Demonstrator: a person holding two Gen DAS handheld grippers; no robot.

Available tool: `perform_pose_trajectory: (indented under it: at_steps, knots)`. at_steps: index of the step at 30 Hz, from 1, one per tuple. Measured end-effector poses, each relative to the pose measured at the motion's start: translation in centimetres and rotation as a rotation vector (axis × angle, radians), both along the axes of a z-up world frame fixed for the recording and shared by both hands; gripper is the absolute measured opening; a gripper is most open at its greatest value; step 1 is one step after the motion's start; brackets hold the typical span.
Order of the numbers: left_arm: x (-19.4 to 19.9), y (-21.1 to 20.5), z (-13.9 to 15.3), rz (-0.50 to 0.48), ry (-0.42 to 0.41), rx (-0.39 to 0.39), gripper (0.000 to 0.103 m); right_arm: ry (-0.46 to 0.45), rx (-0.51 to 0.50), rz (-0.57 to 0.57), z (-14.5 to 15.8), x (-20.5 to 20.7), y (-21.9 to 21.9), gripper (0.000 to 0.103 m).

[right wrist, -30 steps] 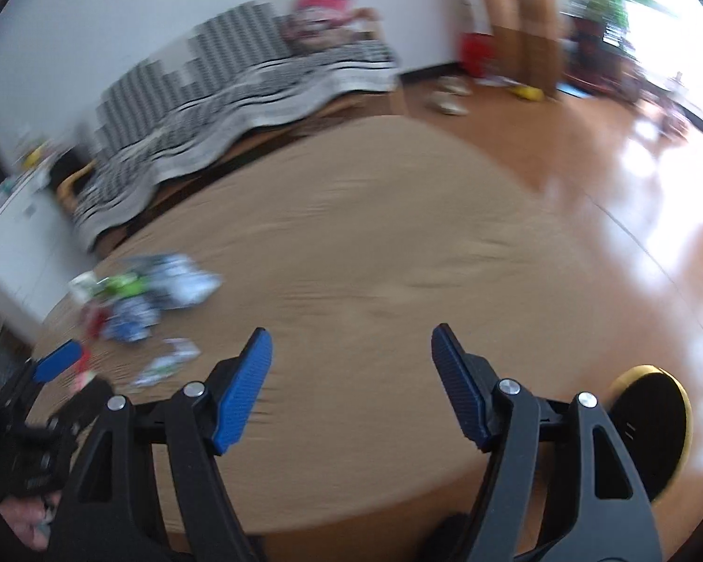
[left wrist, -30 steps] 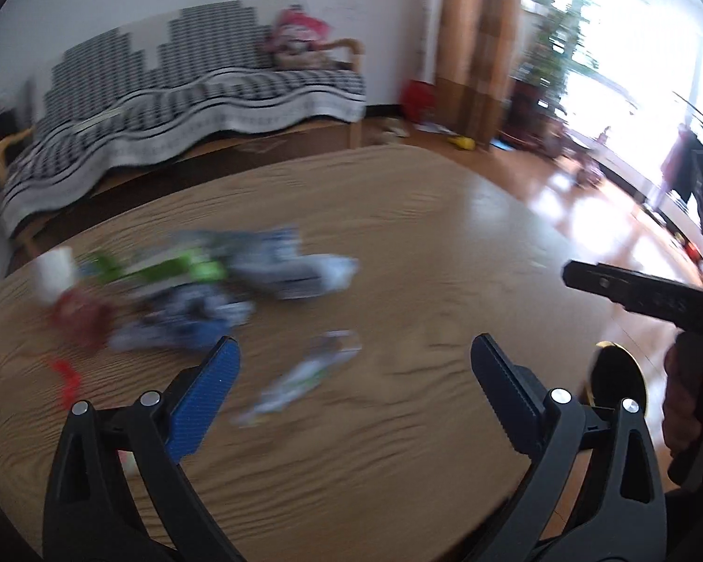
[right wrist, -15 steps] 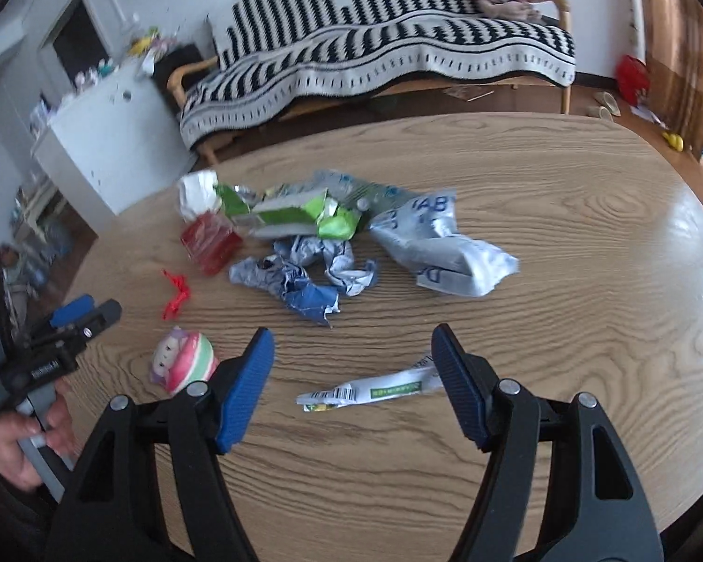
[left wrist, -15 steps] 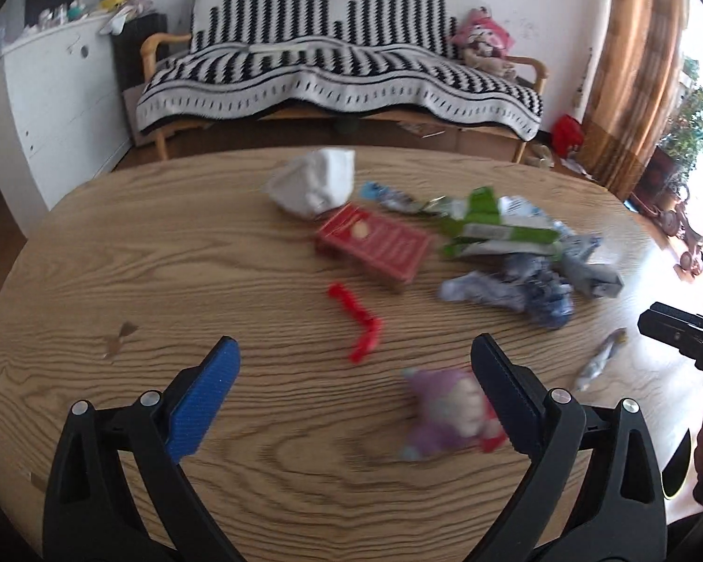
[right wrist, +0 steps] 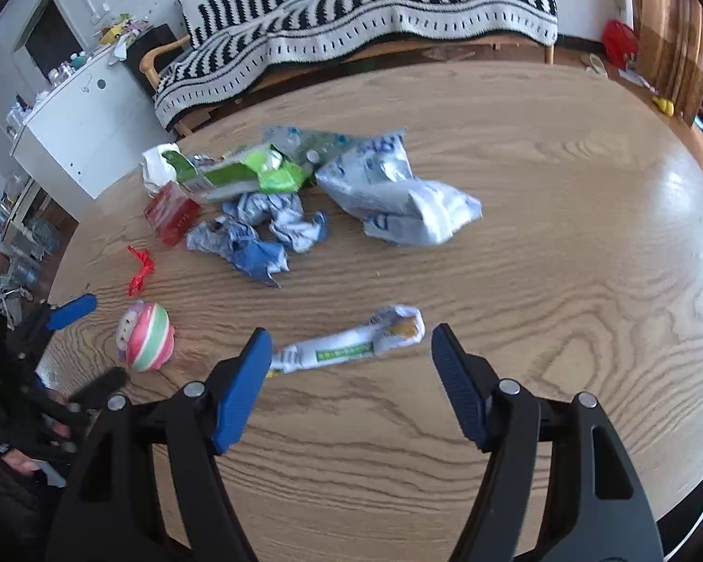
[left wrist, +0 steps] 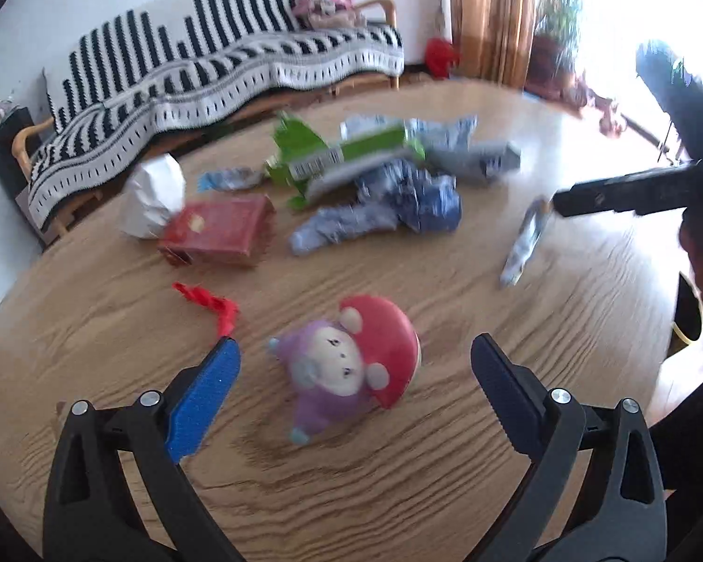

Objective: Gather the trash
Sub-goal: 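Grasp the purple-and-red toy with the left tool while the right grasps a white wrapper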

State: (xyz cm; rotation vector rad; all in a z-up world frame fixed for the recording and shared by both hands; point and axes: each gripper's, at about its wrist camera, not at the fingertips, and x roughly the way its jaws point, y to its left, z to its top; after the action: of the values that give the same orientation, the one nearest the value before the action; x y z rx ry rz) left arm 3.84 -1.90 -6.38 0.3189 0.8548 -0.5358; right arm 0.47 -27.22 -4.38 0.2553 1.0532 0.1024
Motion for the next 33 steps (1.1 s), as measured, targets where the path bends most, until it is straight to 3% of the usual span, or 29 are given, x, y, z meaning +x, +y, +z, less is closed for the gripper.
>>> perform_pose_trajectory:
  at_steps: [5,10,11,12,13,16,19,22,25,33]
  knots:
    - [1.5,-1.0,-1.5,0.065,0.051,0.012,0.096,0.027,0.012,-0.021,-0.7,0.5,-0.3,0.069]
    - [1.8,-1.8,-2.4,0.113,0.071,0.045,0.095,0.086,0.112,-0.090,-2.2,1.5,-1.2,0.069]
    - [1.7,-1.8,-2.4,0.116,0.076,0.041,0.092,0.092,0.120,-0.098,-2.4,1.7,-1.3,0.068]
    - [1.7,-1.8,-2.4,0.125,0.081,0.037,0.081,0.099,0.134,-0.114,-2.6,1.8,-1.4,0.067]
    - [1.7,-1.9,-2.4,0.136,0.077,0.042,0.067,0.102,0.141,-0.121,-2.7,1.9,-1.5,0.063]
    - [2.0,-1.7,-2.2,0.161,0.096,0.031,0.063,0.093,0.127,-0.149,-2.8,2.0,-1.7,0.051]
    - [2.2,-1.6,-1.8,0.179,0.112,0.011,0.060,0.099,0.121,-0.158,-2.9,2.3,-1.7,0.030]
    - [1.8,-2.2,-1.3,0.175,0.095,0.017,0.060,0.097,0.127,-0.172,-2.8,2.3,-1.9,0.014]
    - [1.3,-2.8,-0.4,0.163,0.076,0.005,0.060,0.064,0.148,-0.182,-2.0,2.0,-2.3,0.008]
    - [0.2,-5.2,1.6,0.127,0.049,-0.039,0.059,-0.039,0.126,-0.206,1.5,-0.9,-5.4,0.006]
